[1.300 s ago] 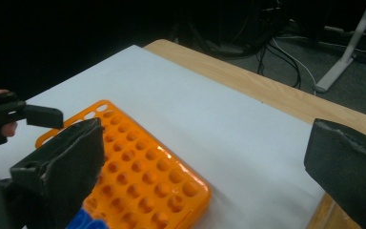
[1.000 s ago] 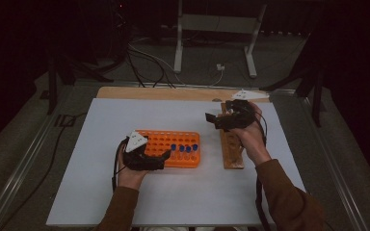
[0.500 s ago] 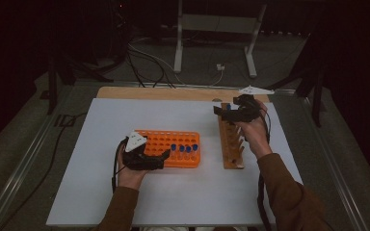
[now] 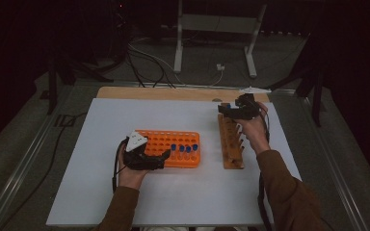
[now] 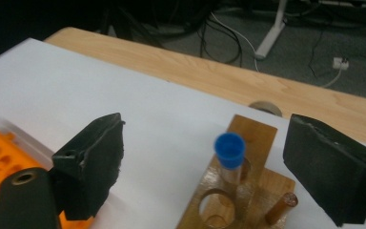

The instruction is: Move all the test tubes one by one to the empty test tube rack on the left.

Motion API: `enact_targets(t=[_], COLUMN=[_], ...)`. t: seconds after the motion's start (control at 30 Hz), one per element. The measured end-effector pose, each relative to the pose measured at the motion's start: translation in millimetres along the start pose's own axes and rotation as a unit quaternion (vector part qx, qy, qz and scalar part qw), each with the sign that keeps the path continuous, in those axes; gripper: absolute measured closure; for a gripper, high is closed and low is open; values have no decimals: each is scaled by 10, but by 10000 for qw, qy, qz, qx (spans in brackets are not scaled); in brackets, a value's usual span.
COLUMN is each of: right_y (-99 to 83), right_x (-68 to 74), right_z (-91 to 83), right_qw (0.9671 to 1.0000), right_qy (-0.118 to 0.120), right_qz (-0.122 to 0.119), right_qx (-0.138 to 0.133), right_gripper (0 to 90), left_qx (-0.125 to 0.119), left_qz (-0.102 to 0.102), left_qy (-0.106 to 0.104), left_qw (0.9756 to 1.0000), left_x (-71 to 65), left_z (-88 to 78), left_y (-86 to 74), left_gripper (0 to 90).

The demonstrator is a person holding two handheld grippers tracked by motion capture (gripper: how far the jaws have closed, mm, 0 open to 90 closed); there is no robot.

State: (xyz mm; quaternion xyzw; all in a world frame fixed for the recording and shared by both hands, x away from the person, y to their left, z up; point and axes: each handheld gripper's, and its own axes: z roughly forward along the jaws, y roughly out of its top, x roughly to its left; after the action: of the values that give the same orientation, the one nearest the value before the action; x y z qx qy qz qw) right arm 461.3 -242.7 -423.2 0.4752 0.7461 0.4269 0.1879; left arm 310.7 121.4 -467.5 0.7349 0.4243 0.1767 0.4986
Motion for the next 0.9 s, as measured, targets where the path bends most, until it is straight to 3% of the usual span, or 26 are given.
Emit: enact_targets(t=[0.1,0.2,0.23,0.27,0.33,0.43,0.57,0.7,0.9], right_y=[-21,-46,-52,-52,-62,-75,-101,-110,-109], right_x=[-27,-61,-73,-73,-79,-81,-92,-93,-55], right_z=[54,120,150,150,182,212,242,256,255], right_qw=[9999,9997,9997,9997,9997,9995,9993,9991,9979], right_qy=[-86,-175,-219,-219,-204,-230,-272,-346,-508], right_qz=[41,85,67,67,15,1,39,52,-209], right_qx=[74,133,132,132,153,202,253,257,334], right_gripper=[170,253,360,360,517,627,704,720,752], left_qx=[-21,-37,-39,-41,-42,-37,-57,-56,-70], left_qz=[-35,-60,-63,-61,-67,-67,-93,-105,-132], left_qy=[6,8,2,3,-1,4,0,6,5], left_qw=[10000,10000,10000,10000,10000,10000,9999,9999,9999], left_x=[10,16,18,18,20,23,29,31,34], left_z=[-8,-14,-16,-17,-18,-19,-28,-33,-39], left_y=[0,0,0,1,1,0,1,-2,-8], left_gripper=[8,8,8,8,8,8,8,8,8])
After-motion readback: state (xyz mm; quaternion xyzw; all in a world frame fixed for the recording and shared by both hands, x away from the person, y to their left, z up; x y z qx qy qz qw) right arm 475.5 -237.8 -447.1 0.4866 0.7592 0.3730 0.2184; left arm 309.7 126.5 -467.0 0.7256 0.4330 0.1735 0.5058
